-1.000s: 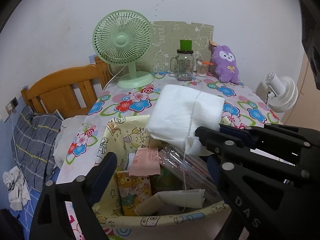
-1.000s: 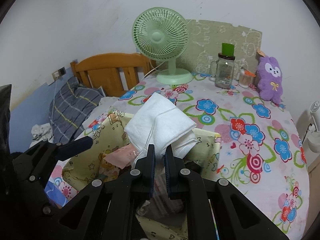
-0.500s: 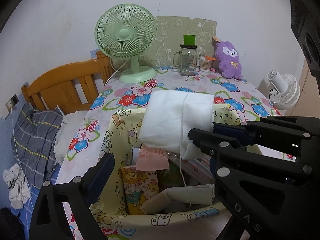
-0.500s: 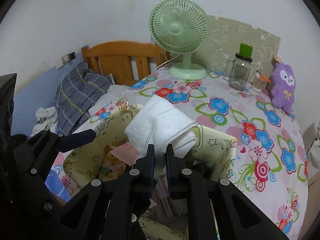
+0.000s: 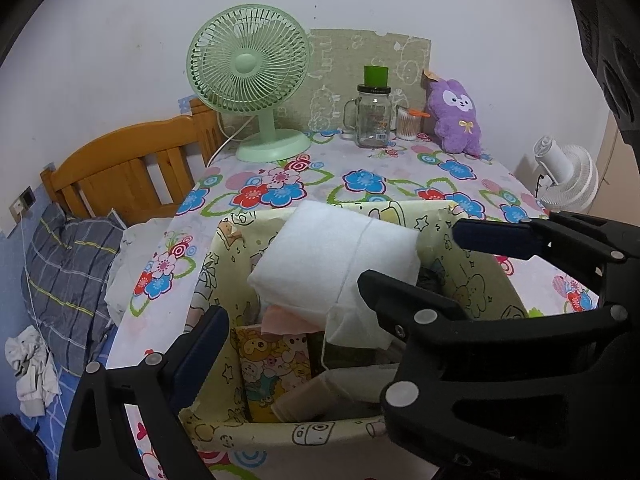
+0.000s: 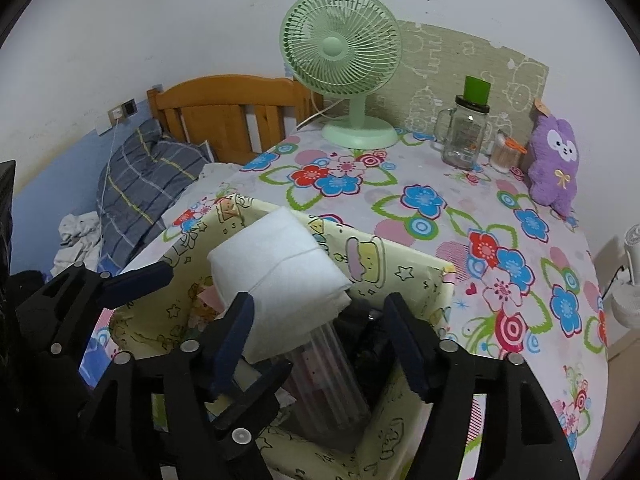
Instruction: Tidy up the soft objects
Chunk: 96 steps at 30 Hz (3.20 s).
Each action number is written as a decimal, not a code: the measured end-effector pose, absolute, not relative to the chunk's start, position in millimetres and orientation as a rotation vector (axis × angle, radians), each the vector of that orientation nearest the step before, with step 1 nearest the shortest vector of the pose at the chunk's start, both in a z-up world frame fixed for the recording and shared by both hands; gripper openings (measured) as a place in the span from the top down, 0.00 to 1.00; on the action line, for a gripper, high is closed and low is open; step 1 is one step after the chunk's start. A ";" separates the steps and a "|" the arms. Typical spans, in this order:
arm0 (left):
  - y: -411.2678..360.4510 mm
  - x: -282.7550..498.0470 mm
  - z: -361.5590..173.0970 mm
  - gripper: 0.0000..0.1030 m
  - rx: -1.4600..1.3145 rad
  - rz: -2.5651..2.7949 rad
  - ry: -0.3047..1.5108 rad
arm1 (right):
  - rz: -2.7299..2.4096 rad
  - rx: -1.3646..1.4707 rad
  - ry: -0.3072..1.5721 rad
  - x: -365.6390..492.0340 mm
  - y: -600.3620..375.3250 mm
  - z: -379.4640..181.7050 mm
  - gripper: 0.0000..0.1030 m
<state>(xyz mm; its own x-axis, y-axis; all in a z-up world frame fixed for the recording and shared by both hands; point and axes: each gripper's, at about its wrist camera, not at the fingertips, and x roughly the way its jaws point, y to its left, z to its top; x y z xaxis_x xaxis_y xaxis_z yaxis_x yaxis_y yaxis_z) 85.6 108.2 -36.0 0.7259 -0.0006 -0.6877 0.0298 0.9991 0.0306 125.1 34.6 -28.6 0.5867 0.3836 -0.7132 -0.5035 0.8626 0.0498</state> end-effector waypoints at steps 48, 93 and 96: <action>-5.3 35.2 49.6 0.00 0.076 -0.042 0.519 | 0.080 0.034 0.458 33.5 -144.2 51.6 0.02; -1.1 -1.7 56.6 0.00 0.000 0.033 0.454 | 0.046 0.076 0.371 -5.7 -181.0 48.1 0.00; 0.4 -3.0 57.7 0.00 -0.005 0.033 0.452 | 0.046 0.070 0.373 -4.8 -179.2 47.9 0.00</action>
